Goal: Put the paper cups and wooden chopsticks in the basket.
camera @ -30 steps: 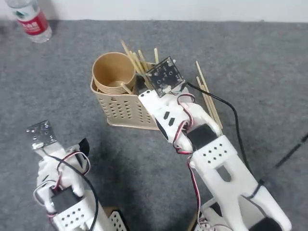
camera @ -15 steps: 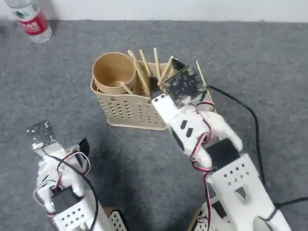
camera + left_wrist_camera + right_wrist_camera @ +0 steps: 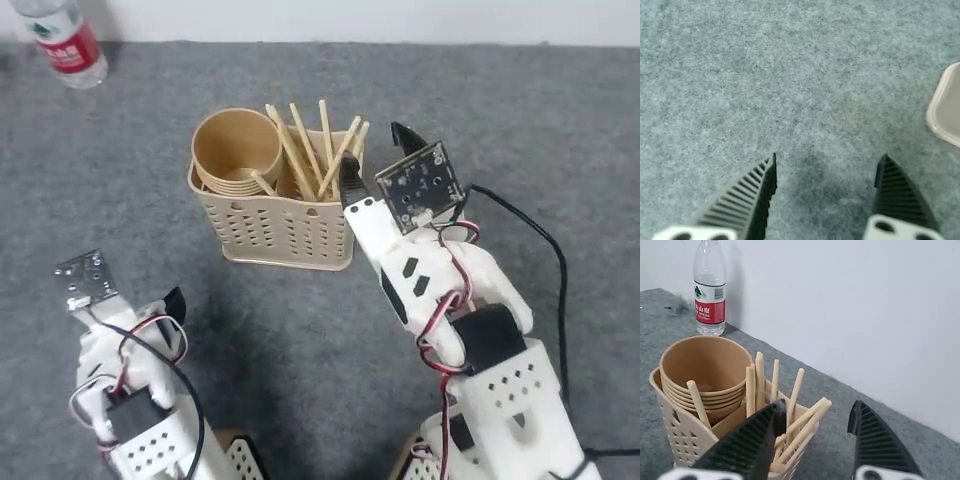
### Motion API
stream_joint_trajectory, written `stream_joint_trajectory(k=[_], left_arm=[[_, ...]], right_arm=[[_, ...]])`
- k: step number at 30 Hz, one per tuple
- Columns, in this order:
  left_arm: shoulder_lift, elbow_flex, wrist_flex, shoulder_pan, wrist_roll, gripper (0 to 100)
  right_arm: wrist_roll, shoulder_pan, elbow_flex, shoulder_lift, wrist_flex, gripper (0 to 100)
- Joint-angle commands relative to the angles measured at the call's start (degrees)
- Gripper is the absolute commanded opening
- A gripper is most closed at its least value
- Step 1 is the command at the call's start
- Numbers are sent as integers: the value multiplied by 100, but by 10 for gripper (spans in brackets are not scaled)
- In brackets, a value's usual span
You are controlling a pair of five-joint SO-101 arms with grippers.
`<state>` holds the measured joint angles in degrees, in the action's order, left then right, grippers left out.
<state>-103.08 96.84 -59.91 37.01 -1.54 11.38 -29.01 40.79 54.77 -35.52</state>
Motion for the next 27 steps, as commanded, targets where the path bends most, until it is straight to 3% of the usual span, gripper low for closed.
stream_joint_trajectory(k=[1,14,20,27], left_arm=[[-88,-40,-26,-26,-53,298],[-88,-40,-26,-35,-53,298],[-88,-40,9,-105,-44,298],[-79,-40,-273,-527,-62,298]], right_arm=[[53,57,-79,110,-22,205],[53,57,-211,110,-75,205],[62,57,-1477,-66,-840,205],[44,84,-3341,-840,-2607,205]])
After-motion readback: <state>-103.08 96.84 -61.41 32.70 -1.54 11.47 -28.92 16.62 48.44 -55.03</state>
